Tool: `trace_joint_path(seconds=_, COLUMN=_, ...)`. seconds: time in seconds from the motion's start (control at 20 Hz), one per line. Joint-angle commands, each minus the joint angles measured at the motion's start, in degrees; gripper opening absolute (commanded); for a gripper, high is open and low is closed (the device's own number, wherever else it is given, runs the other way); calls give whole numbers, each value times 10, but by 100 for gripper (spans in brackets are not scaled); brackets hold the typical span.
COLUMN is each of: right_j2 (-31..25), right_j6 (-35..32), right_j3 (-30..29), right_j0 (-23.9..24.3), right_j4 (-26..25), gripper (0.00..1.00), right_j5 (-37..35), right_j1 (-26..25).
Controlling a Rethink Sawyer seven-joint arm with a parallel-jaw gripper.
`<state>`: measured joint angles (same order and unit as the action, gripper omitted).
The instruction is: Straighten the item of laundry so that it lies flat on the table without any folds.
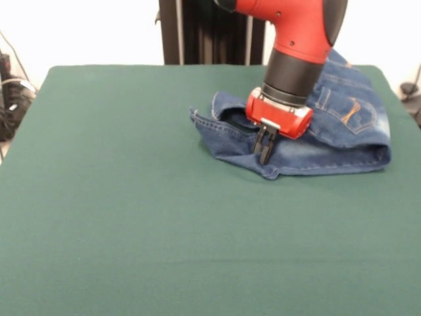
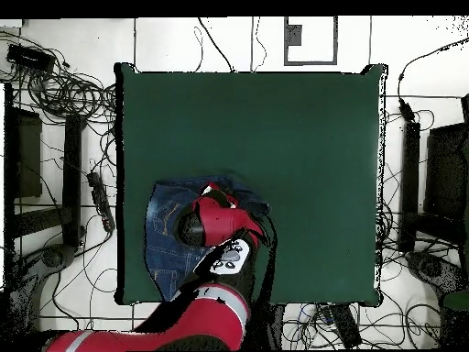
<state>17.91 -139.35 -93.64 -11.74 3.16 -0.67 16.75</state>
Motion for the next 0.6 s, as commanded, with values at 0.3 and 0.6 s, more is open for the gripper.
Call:
trace_joint_path(seconds=0.3, right_j2=-88, right_j6=-21, right_j3=96, right_j0=15, right_j4=-23, gripper=0, right_j5=79, right_j1=-68)
trace_joint_path(seconds=0.6, right_j2=-134, right_j6=36, right_j3=119, right_j0=48, right_j4=-78, gripper=0, right_j5=-19, right_j1=17)
